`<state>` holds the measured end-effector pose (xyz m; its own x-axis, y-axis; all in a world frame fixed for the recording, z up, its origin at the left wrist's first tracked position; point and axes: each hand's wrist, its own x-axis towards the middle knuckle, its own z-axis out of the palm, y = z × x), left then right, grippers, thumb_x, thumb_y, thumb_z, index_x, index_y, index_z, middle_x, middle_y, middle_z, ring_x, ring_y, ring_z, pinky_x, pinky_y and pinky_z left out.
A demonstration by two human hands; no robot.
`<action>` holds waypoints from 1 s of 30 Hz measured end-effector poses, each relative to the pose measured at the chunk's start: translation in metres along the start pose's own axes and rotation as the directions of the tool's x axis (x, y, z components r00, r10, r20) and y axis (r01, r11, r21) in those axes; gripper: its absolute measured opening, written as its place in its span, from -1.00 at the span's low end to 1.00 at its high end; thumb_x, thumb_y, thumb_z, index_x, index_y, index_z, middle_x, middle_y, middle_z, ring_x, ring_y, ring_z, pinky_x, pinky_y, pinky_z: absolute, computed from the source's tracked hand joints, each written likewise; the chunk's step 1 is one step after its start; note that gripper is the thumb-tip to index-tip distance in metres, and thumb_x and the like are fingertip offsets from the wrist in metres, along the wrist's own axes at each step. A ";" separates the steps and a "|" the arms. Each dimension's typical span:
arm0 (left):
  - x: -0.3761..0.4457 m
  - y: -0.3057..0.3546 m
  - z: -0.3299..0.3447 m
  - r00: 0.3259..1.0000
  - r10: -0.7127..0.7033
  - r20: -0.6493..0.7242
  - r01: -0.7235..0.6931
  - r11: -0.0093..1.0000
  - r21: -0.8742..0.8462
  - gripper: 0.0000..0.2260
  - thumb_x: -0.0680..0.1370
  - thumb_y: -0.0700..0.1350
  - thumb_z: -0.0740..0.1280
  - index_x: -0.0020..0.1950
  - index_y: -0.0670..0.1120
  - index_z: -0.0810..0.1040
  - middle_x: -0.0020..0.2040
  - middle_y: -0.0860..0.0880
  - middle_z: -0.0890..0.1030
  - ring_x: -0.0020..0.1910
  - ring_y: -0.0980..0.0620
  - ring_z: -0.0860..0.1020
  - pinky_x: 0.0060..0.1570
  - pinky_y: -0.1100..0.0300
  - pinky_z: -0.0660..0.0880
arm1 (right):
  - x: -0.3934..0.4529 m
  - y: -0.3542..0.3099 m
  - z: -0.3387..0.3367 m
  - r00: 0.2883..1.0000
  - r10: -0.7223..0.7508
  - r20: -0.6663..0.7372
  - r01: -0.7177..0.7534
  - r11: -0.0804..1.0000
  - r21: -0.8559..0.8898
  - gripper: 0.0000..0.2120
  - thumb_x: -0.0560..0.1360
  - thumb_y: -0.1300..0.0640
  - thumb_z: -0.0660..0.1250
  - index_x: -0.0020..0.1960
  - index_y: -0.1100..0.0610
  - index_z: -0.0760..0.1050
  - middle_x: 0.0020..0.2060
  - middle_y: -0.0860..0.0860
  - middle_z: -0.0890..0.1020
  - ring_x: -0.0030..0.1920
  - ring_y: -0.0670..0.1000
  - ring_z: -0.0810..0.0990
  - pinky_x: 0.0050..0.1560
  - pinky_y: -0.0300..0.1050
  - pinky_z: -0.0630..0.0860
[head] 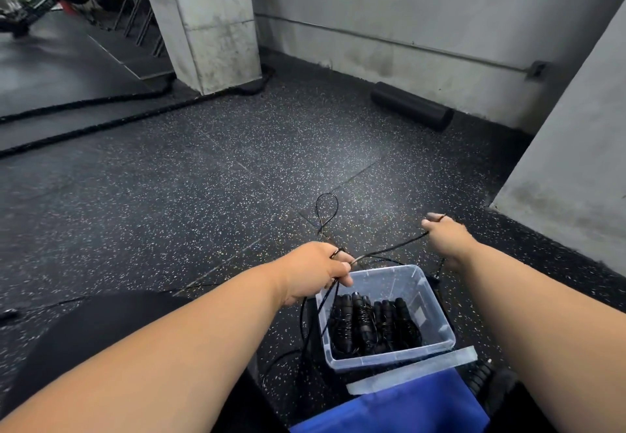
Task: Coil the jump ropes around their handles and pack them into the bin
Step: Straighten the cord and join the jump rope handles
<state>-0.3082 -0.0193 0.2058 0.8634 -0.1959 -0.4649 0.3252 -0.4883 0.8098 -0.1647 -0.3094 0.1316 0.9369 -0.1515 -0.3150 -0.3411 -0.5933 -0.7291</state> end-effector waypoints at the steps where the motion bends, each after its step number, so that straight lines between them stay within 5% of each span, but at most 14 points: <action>1: 0.000 -0.001 0.001 1.000 -0.003 0.005 0.003 1.000 0.030 -0.81 0.65 -0.12 0.31 0.23 0.04 0.60 -0.07 0.07 0.77 -0.18 -0.06 0.36 -0.25 0.09 0.32 | 0.008 0.009 -0.001 0.999 0.036 0.005 -0.036 0.999 0.011 -0.43 0.48 -0.14 0.33 0.48 -0.11 0.43 0.44 0.16 0.46 -0.04 -0.09 0.47 0.06 -0.22 0.42; 4: 0.000 0.000 0.002 0.999 0.003 -0.032 -0.002 0.999 0.038 -0.81 0.66 -0.16 0.30 0.24 0.00 0.63 -0.08 0.05 0.76 -0.37 0.05 0.43 -0.29 0.20 0.33 | -0.007 -0.005 -0.005 0.998 -0.053 -0.031 0.053 0.999 0.005 -0.51 0.60 0.04 0.32 0.52 -0.03 0.41 0.53 0.17 0.33 0.20 0.00 0.46 0.22 -0.12 0.40; 6: 0.000 0.004 -0.002 0.996 0.012 -0.093 -0.013 1.000 0.000 -0.81 0.68 -0.20 0.27 0.21 -0.11 0.65 -0.15 0.05 0.69 -0.50 0.30 0.45 -0.42 0.34 0.35 | -0.028 -0.027 -0.007 0.989 -0.142 -0.027 0.142 0.990 -0.010 -0.57 0.65 0.15 0.26 0.52 0.04 0.42 0.39 0.17 0.45 -0.01 -0.18 0.40 -0.02 -0.33 0.37; 8: 0.003 0.006 -0.009 0.989 0.014 -0.145 -0.019 0.999 -0.033 -0.81 0.67 -0.16 0.27 0.15 -0.11 0.67 -0.22 0.07 0.63 -0.49 0.28 0.44 -0.46 0.35 0.33 | -0.046 -0.044 -0.003 0.984 -0.174 0.034 0.173 0.984 0.033 -0.61 0.67 0.22 0.22 0.48 0.06 0.47 0.18 0.22 0.62 -0.17 0.02 0.58 -0.24 -0.14 0.57; 10: 0.002 0.008 -0.016 0.984 0.015 -0.175 -0.027 0.997 -0.069 -0.82 0.67 -0.08 0.28 0.11 -0.05 0.69 -0.26 0.08 0.63 -0.41 0.18 0.43 -0.38 0.25 0.33 | -0.061 -0.063 0.001 0.955 -0.272 0.121 0.271 0.962 0.022 -0.61 0.67 0.22 0.20 0.46 0.03 0.49 0.28 0.20 0.64 -0.08 0.22 0.68 -0.10 0.08 0.65; 12: 0.003 0.009 -0.023 0.985 0.014 -0.173 -0.032 0.994 -0.102 -0.78 0.69 0.00 0.27 0.12 -0.03 0.69 -0.23 0.07 0.69 -0.41 0.16 0.42 -0.39 0.24 0.32 | -0.078 -0.080 0.004 0.909 -0.385 0.158 0.388 0.921 0.008 -0.62 0.68 0.18 0.17 0.43 -0.04 0.51 0.31 0.03 0.63 -0.13 0.07 0.67 -0.06 0.01 0.65; 16: 0.004 0.013 -0.026 0.980 -0.067 -0.187 0.022 0.973 -0.231 -0.61 0.73 0.17 0.19 0.13 -0.06 0.70 -0.15 0.01 0.76 -0.43 0.14 0.40 -0.44 0.23 0.24 | -0.110 -0.112 0.006 0.856 -0.469 0.217 0.449 0.883 0.137 -0.69 0.70 0.02 0.12 0.27 -0.20 0.58 0.19 -0.20 0.63 0.18 -0.14 0.62 0.32 0.09 0.53; 22: 0.003 0.017 -0.023 0.990 -0.140 -0.023 0.111 0.868 -0.484 -0.41 0.66 0.36 0.13 0.15 -0.13 0.64 -0.04 -0.15 0.76 -0.51 0.14 0.39 -0.58 0.31 0.17 | -0.171 -0.142 0.009 0.682 -0.616 0.395 0.564 0.786 0.253 -0.67 0.73 0.07 0.11 0.27 -0.07 0.64 0.17 -0.08 0.68 0.21 -0.09 0.62 0.35 0.02 0.51; 25: 0.002 0.017 -0.027 0.992 -0.102 -0.071 0.041 0.807 -0.589 -0.71 0.60 0.22 0.34 0.05 0.01 0.61 -0.27 -0.05 0.60 -0.47 0.13 0.35 -0.58 0.35 0.17 | -0.189 -0.139 0.022 0.568 -0.639 0.519 0.580 0.758 0.299 -0.69 0.73 0.15 0.13 0.25 0.23 0.61 0.14 0.16 0.66 0.12 0.01 0.64 0.22 -0.12 0.53; 27: 0.001 0.017 -0.031 0.983 -0.122 -0.141 0.006 0.774 -0.633 -0.79 0.68 0.07 0.30 -0.04 -0.03 0.58 -0.42 0.01 0.45 -0.50 0.12 0.31 -0.57 0.33 0.16 | -0.195 -0.136 0.025 0.521 -0.660 0.541 0.608 0.732 0.308 -0.70 0.72 0.18 0.16 0.20 0.26 0.65 0.19 0.11 0.66 0.18 -0.14 0.60 0.24 -0.31 0.44; 30: -0.006 0.022 -0.035 0.967 -0.070 -0.246 -0.088 0.809 -0.581 -0.73 0.73 -0.03 0.22 -0.05 -0.09 0.64 -0.43 0.04 0.57 -0.47 0.13 0.36 -0.51 0.28 0.20 | -0.191 -0.128 0.021 0.567 -0.635 0.524 0.553 0.765 0.330 -0.54 0.69 -0.08 0.14 0.00 0.13 0.74 0.25 -0.06 0.68 0.33 -0.15 0.55 0.42 -0.14 0.39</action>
<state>-0.2932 0.0008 0.2387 0.9066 0.0539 -0.4186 0.4107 0.1159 0.9044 -0.3019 -0.1883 0.2724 0.7078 0.7056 -0.0339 0.2317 -0.2773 -0.9324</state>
